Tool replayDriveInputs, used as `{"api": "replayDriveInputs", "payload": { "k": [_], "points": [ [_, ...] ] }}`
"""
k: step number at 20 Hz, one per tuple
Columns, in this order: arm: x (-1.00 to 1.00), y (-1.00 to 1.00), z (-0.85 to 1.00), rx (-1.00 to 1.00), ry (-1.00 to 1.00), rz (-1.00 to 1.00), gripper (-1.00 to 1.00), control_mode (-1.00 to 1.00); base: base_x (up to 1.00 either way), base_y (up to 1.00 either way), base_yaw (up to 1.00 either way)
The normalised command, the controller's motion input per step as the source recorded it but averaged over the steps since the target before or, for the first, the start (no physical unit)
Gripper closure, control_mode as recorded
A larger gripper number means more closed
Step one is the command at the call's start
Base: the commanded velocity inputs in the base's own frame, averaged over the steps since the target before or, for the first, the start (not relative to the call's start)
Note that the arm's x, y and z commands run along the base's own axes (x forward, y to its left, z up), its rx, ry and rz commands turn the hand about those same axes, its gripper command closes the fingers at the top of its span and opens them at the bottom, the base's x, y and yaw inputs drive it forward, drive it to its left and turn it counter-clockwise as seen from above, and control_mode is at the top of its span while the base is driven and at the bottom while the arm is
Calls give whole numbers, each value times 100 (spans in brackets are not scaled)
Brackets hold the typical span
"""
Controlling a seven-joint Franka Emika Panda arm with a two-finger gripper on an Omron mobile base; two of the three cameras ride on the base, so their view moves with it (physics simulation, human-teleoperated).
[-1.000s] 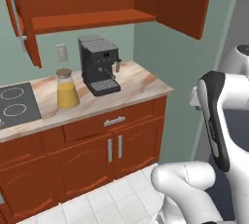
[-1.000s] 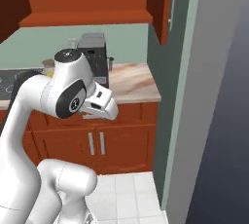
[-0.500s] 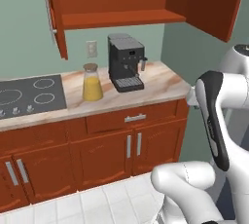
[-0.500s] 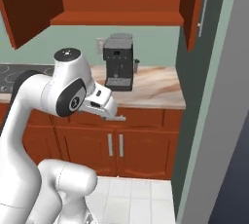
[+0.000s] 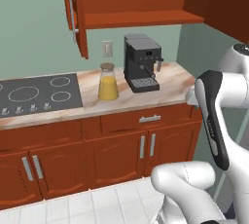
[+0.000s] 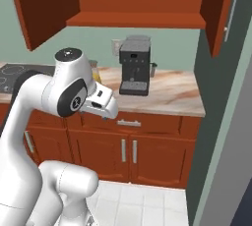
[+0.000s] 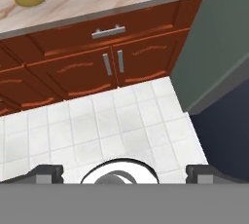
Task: There is a tray on the dining counter. Grab the cup, mug, and pitcher and place them on the tray. The pitcher may be placed next to the tray if it cannot fit the tray.
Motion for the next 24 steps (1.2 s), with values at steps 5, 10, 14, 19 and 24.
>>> {"api": "replayDriveInputs", "payload": {
  "k": [5, 10, 14, 19, 24],
  "points": [
    [0, 0, 0, 0, 0, 0, -100, 100, 20, 41, 19],
    [0, 0, 0, 0, 0, 0, -100, 100, 16, 39, 23],
    [0, 0, 0, 0, 0, 0, -100, 100, 41, 22, 11],
    [0, 0, 0, 0, 0, 0, -100, 100, 52, 15, 4],
    [0, 0, 0, 0, 0, 0, -100, 100, 61, 1, 0]
  ]
}}
